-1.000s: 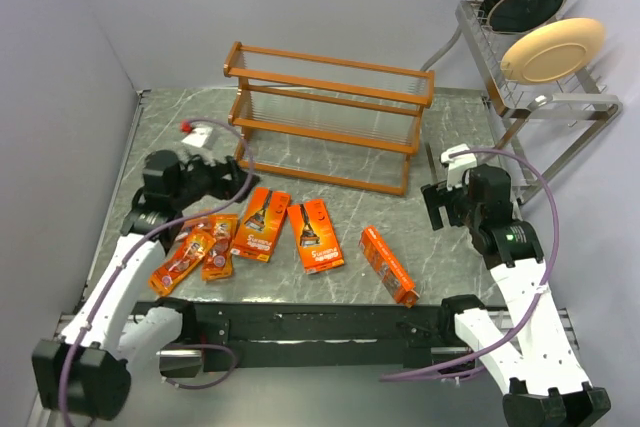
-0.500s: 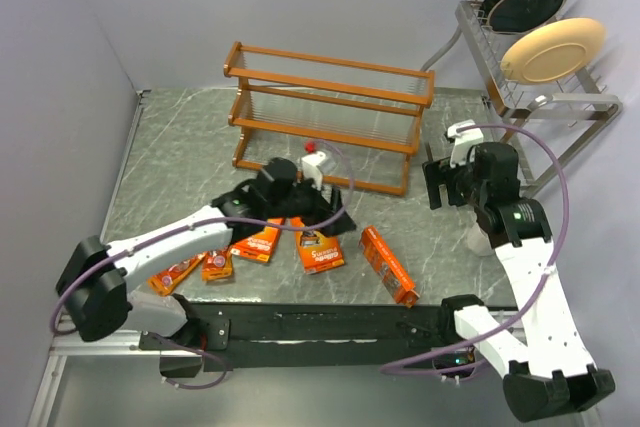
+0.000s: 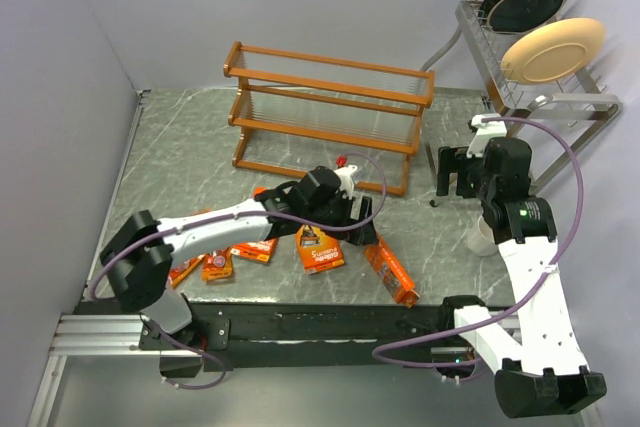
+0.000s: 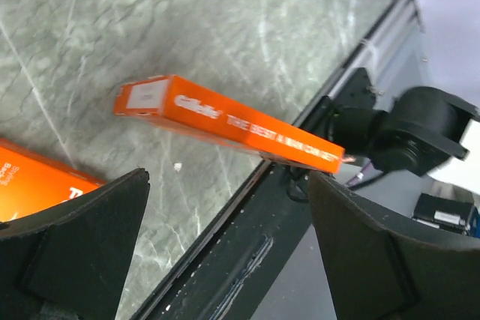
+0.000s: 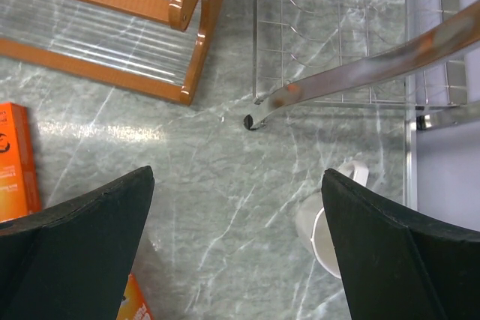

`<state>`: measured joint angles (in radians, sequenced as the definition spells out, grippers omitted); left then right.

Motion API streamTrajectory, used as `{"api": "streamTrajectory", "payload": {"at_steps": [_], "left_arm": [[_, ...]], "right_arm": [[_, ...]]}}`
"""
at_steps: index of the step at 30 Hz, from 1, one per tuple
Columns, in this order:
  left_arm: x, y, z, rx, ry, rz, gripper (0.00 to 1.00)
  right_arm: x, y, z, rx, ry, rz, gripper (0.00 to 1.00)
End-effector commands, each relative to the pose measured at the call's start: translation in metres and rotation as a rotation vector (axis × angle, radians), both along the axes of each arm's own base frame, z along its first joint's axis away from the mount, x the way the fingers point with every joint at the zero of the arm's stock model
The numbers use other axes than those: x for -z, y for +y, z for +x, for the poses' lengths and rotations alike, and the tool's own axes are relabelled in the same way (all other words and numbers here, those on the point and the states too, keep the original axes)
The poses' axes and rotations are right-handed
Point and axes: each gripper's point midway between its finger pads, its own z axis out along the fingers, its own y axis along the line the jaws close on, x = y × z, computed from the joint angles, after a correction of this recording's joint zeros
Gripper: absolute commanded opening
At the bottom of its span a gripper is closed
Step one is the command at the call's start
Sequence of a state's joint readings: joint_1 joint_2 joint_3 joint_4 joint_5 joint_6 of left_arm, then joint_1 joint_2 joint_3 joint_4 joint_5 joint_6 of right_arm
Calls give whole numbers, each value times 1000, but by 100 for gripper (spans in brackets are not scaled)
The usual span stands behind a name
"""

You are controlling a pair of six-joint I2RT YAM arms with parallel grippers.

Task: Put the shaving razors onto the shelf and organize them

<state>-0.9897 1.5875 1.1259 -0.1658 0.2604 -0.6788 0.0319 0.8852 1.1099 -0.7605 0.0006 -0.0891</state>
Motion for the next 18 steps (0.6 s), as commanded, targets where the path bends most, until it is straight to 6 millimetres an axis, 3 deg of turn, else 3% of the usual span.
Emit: {"api": "streamTrajectory", "payload": {"at_steps": [1,5,13,18], "left_arm": [[1,-7,10,-53,33,34,94],[9,-15,18,-52,37,61,95],[44,-13,33,-88,112,195,91],[43,-14,40,-93,96,221,88]], "right_arm": [[-12,0,3,13,-66,29,100],[-10,-2,1,18,-60,22,100],[-19,0,2,14,-94,37,100],[-20,0,-2,13,-100,37,100]]}}
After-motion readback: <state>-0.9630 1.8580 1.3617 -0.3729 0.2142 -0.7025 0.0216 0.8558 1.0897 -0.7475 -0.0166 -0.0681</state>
